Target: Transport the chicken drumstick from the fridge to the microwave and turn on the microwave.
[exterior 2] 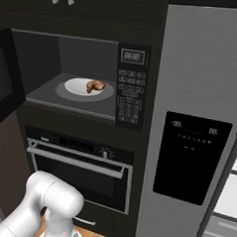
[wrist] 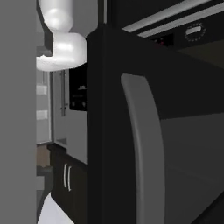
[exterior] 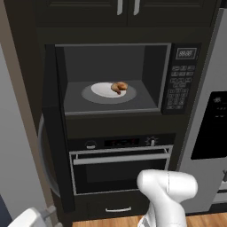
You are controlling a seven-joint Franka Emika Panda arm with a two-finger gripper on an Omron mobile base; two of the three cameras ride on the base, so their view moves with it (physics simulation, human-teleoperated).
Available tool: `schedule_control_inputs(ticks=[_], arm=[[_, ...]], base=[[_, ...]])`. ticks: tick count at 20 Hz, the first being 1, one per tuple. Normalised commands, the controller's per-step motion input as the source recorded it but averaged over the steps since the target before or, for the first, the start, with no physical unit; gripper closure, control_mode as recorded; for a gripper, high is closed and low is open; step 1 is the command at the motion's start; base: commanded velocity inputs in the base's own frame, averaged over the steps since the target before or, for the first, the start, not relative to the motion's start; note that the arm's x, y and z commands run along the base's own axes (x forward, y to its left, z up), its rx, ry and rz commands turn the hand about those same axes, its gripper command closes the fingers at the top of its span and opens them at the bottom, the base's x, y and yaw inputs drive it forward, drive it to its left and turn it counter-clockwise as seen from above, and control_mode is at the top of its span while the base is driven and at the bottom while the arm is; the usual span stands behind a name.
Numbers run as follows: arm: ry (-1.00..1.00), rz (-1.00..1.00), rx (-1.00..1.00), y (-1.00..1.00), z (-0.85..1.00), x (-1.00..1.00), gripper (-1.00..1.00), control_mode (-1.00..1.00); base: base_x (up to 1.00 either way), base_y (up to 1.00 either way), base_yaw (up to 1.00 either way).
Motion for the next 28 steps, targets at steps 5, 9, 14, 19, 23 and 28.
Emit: schedule_control_inputs(ticks=[5,9,14,19,23,28], arm=[[-0.01,0.0,-0.05,0.15,-0.4,0.31,-1.0,-1.0],[-0.02,0.0,-0.05,0.18,-0.4,0.29,-1.0,-1.0],[-0.03,0.0,-0.05,0.2,-0.37,0.26,-1.0,-1.0],[-0.06,-0.02,-0.02,0.2,-0.28,0.28,-1.0,-1.0],[-0.04,-0.03,0.0,0.13,-0.16,0.31,-1.0,-1.0],[-0.01,-0.06,0.0,0.03,-0.01,0.28,-1.0,-1.0]], base=[[0.0,0.0,0.0],[0.0,0.0,0.0],[0.0,0.0,0.0],[0.0,0.0,0.0],[0.0,0.0,0.0],[0.0,0.0,0.0]])
